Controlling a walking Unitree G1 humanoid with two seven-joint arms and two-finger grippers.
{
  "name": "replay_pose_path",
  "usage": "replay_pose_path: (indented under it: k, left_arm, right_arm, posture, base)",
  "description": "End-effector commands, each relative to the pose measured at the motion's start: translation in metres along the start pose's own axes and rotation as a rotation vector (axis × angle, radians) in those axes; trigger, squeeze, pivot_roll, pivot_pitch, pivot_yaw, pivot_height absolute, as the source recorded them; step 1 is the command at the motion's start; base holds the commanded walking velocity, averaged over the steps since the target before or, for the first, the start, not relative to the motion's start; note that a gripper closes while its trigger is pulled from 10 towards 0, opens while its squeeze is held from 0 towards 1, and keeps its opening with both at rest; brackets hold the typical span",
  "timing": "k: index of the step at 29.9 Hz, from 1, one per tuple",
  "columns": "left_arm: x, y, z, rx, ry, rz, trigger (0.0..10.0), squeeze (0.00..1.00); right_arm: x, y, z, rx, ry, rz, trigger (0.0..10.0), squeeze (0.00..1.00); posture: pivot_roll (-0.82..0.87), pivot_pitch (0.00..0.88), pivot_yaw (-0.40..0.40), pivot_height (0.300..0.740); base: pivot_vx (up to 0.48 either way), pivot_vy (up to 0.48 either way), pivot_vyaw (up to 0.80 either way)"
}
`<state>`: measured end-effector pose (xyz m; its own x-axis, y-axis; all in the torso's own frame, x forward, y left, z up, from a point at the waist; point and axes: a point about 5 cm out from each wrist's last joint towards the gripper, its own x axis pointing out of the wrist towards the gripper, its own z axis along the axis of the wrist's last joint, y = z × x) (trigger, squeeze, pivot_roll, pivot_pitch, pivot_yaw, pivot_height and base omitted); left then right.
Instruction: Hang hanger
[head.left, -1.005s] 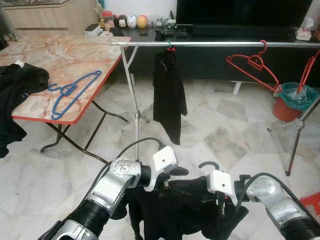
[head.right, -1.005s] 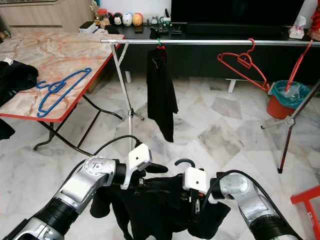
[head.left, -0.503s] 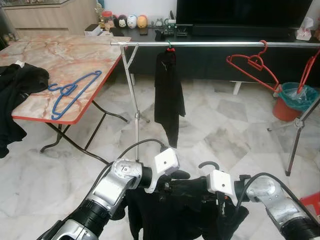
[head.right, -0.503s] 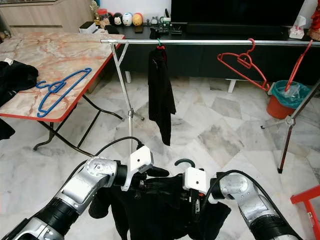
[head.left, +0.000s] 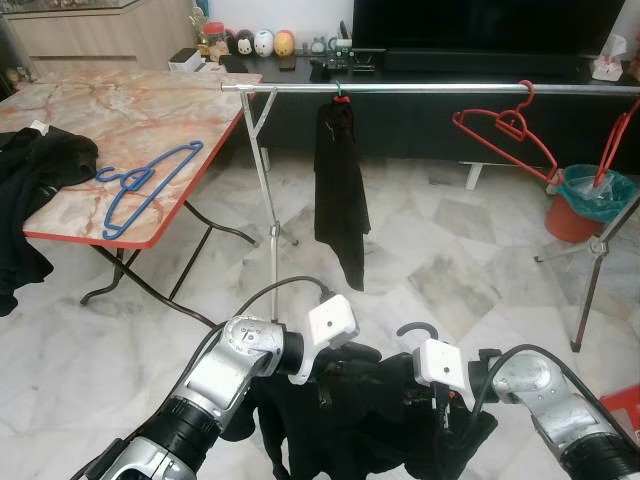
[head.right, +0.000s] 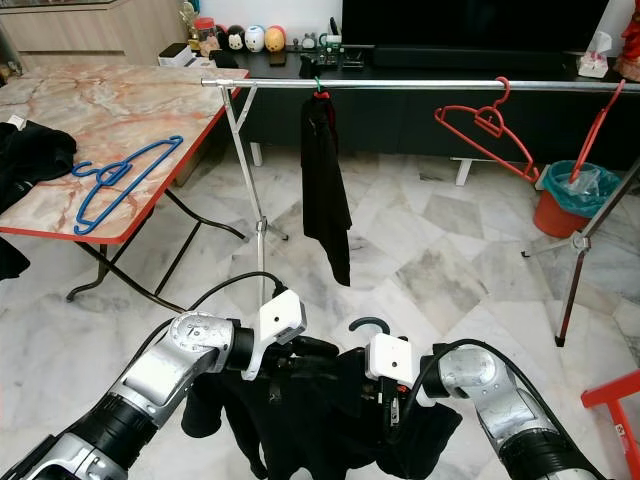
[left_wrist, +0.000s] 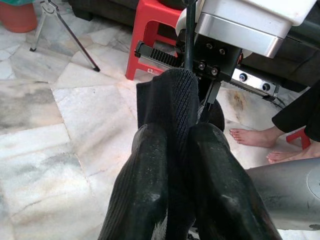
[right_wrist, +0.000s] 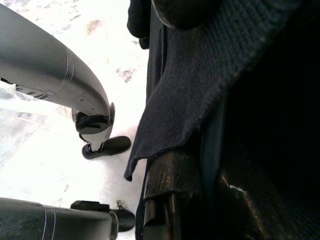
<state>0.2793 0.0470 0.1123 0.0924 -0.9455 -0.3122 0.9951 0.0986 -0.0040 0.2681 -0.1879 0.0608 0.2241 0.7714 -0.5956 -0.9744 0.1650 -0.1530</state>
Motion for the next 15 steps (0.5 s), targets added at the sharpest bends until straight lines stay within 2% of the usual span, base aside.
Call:
replay_pose_path:
  k: [1,5,10,15]
  left_arm:
    - [0.000,0.002,-0.002,0.003,0.030,0.004,0.0,0.00]
    - [-0.004,0.004,-0.002,0.008,0.035,0.018,0.0,0.00]
    - [-0.020,0.011,-0.007,0.019,0.074,0.055,0.0,0.00]
    - [-0.029,0.013,-0.010,0.022,0.098,0.058,0.0,0.00]
  right_arm:
    - [-0.001,-0.008,0.010,-0.025,-0.031,-0.019,0.0,0.00]
    - [-0.003,-0.010,0.010,-0.028,-0.021,-0.024,0.0,0.00]
    - [-0.010,-0.009,0.002,-0.027,0.025,-0.034,0.0,0.00]
    - [-0.012,-0.009,-0.005,-0.021,0.053,-0.045,0.0,0.00]
  posture:
    - [-0.04,0.013,0.019,0.740]
    - [-0.04,0.013,0.019,0.740]
    - [-0.04,0.017,0.017,0.740]
    - [-0.04,0.017,0.018,0.740]
  base:
    - [0.000,0.000,0.00]
    - [0.000,0.000,0.00]
    - [0.000,0.000,0.00]
    - [0.000,0.000,0.00]
